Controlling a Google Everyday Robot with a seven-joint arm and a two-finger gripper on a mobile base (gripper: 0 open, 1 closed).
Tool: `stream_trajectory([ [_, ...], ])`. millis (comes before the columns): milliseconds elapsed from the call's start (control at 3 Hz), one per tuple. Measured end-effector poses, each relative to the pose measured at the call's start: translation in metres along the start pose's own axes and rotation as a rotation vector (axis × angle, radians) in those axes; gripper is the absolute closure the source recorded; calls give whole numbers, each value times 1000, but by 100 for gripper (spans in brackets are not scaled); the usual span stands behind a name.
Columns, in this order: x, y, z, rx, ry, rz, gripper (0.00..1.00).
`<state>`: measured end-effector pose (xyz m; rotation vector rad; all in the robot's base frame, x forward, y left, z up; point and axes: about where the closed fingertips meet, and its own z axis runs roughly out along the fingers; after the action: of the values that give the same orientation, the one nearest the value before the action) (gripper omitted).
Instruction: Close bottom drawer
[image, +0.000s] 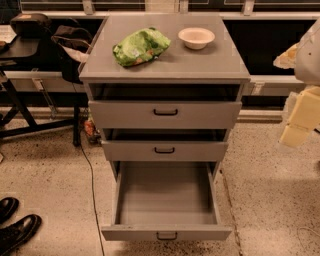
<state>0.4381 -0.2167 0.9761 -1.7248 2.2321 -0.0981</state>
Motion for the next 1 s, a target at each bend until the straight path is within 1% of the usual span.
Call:
stream_trajectory([
  [333,0,0,0,0,0,0,0],
  [667,2,1,-2,20,-59,18,0],
  [1000,8,7,6,11,-143,57,0],
])
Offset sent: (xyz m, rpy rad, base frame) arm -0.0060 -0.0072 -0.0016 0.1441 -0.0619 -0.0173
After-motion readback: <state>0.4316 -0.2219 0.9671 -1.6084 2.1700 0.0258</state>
